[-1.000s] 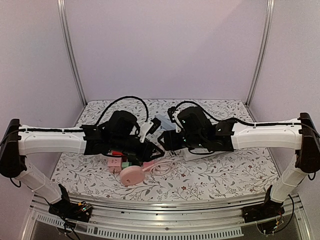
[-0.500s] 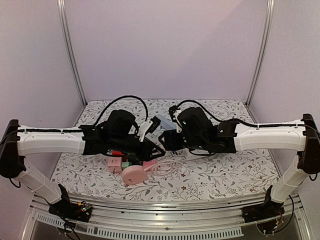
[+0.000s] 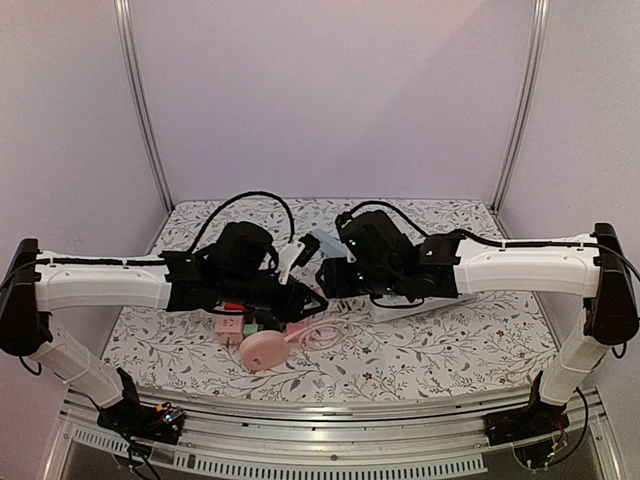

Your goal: Pull the plug off the socket

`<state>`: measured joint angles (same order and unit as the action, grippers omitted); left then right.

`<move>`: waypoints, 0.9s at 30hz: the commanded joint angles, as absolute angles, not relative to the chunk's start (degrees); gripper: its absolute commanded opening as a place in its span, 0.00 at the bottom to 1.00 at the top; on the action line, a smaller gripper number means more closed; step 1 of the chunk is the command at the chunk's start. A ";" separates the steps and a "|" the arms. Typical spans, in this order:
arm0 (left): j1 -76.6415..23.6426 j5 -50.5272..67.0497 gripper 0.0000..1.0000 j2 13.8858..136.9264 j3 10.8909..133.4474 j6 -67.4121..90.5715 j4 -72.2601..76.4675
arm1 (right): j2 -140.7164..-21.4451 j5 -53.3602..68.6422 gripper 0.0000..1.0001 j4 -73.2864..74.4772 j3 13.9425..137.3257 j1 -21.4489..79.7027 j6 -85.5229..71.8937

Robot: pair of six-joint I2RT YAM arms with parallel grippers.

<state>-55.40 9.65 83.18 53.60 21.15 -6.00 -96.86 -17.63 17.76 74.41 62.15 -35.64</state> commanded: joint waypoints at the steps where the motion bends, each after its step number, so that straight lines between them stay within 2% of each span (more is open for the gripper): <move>1: -54.60 6.37 0.00 81.84 53.10 22.49 -4.64 | -97.20 -16.97 0.18 15.97 72.98 60.87 -35.38; 6: -51.25 12.18 0.00 80.71 52.23 23.17 -4.24 | -93.57 -2.68 0.18 4.45 66.72 61.54 -26.58; 11: -48.86 15.47 0.00 80.48 52.12 23.50 -4.42 | -89.14 2.72 0.18 2.48 63.25 63.21 -17.63; 15: -48.92 15.61 0.00 81.03 52.52 23.51 -4.67 | -87.83 0.40 0.18 2.81 62.43 63.22 -17.64; 23: -53.78 6.97 0.00 82.12 54.37 20.67 -7.09 | -91.12 -20.32 0.17 14.29 69.41 62.49 -31.13; 27: -54.69 6.14 0.00 82.33 54.33 20.46 -7.05 | -92.41 -16.59 0.17 12.68 69.43 61.03 -33.90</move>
<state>-54.96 13.54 82.39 53.60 21.08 -5.13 -91.92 -15.16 9.96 67.81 62.08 -30.11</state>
